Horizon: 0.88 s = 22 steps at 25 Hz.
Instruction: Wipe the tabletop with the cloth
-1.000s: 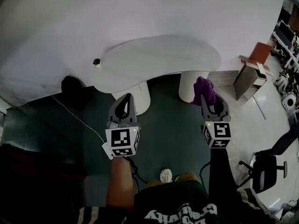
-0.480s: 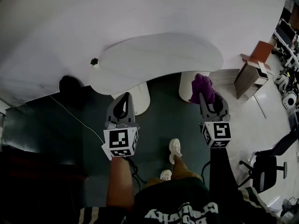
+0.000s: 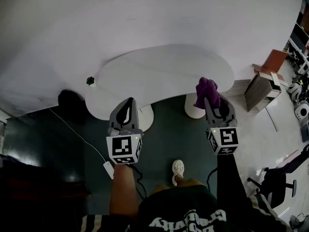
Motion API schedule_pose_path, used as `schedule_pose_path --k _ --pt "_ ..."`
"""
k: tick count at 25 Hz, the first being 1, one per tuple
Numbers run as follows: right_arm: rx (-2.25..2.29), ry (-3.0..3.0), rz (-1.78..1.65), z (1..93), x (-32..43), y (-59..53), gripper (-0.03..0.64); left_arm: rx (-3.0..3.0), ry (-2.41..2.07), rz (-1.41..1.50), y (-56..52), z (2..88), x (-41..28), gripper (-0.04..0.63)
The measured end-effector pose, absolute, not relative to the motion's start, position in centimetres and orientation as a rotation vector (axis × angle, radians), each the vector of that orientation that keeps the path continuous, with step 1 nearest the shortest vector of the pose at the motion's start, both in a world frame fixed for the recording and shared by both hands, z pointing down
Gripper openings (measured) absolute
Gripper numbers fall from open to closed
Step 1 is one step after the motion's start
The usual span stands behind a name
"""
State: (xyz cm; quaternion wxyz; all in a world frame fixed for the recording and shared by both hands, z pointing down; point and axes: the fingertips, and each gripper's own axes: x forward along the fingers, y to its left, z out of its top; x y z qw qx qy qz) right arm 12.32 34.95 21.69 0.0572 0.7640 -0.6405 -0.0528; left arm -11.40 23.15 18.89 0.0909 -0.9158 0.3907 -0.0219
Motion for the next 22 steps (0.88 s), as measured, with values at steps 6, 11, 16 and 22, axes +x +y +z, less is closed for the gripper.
schedule_pose_path --k 6,11,16,22 --pt "2.291 -1.991 -0.134 22.0 17.0 27.8 0.141 -2.707 1.169 -0.087 17.1 18.9 -6.4 0.000" --pt "2.265 -2.036 -0.116 22.0 19.8 21.0 0.141 -2.693 1.194 -0.114 11.3 18.6 -3.4 0.000" --pt "2.253 -2.072 -0.137 22.4 19.7 21.5 0.141 -2.664 1.192 -0.121 12.7 19.1 -3.1 0.000" --pt "2.234 -2.139 -0.111 22.5 20.2 18.2 0.141 -2.643 1.181 -0.146 10.4 18.9 -2.2 0.000"
